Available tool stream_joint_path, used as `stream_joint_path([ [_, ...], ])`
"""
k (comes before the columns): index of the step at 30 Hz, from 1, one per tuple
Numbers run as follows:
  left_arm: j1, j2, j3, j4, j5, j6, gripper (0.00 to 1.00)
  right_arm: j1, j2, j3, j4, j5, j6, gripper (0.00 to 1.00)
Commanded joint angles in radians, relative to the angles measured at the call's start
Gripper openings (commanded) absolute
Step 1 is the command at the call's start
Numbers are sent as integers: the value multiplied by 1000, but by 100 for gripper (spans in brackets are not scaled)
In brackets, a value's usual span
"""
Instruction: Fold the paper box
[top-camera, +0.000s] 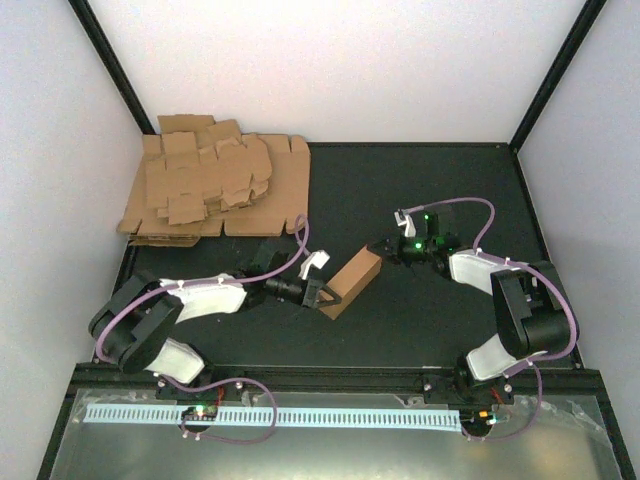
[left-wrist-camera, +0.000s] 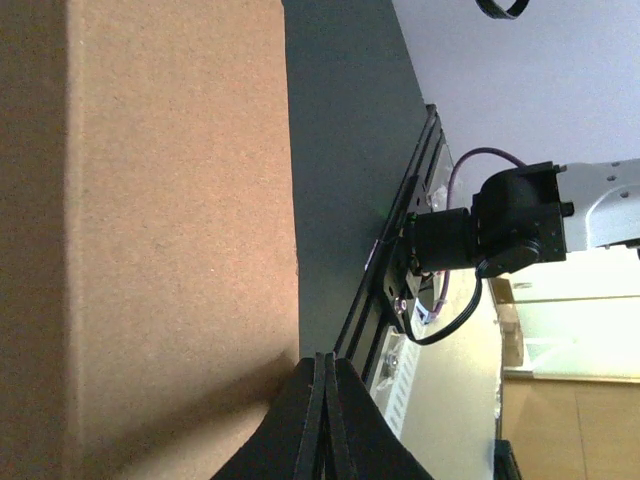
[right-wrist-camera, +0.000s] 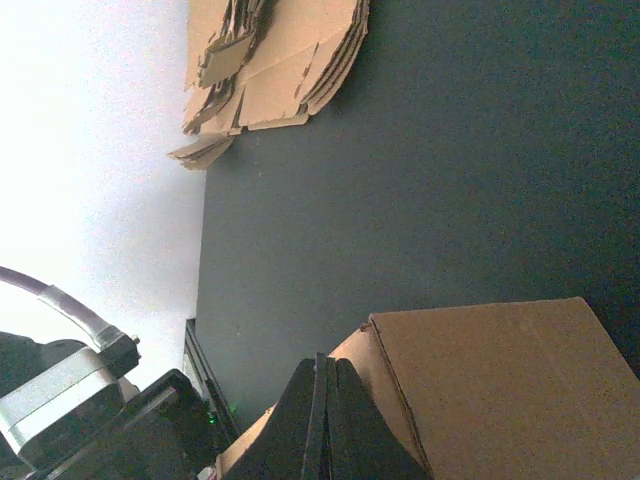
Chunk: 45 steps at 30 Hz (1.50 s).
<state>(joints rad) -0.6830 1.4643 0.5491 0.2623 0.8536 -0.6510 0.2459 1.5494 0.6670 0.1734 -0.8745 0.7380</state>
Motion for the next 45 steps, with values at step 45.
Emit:
stream_joint_path([
  [45, -24, 8, 59, -229, -126, 61, 2, -5, 194, -93, 328, -129, 109, 2],
])
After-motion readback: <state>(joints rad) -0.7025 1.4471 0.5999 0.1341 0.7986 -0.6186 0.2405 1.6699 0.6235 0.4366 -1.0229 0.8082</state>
